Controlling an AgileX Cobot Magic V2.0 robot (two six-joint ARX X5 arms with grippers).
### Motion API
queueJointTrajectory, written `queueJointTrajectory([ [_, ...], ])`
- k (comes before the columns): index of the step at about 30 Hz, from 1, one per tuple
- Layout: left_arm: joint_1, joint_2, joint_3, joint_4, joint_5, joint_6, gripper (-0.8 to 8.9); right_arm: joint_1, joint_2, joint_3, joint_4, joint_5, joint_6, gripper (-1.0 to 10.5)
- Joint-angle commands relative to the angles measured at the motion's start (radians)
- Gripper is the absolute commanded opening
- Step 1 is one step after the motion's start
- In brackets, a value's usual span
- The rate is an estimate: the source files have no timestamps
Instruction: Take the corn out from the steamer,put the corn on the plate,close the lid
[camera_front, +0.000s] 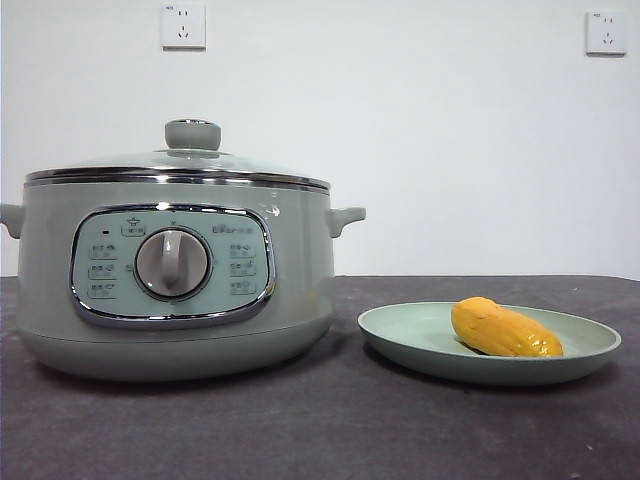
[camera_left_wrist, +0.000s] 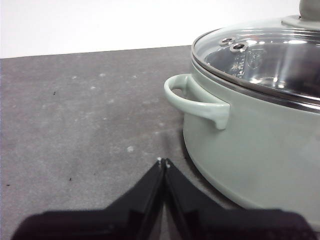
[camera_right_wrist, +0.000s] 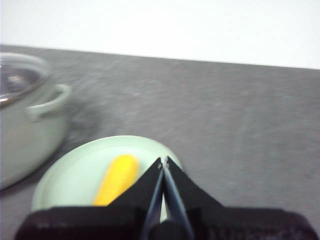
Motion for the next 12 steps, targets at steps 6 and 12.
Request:
queueJointTrajectory([
  [6, 0.003, -0.003, -0.012, -0.004, 0.002, 0.002, -0.04, -0.035, -0.11, -0.195, 0.15, 0.002, -0.017, 0.0],
  [12, 0.003, -0.003, -0.012, -0.004, 0.002, 0.002, -0.04, -0.035, -0.154, -0.266, 0.152, 0.002, -0.011, 0.0],
])
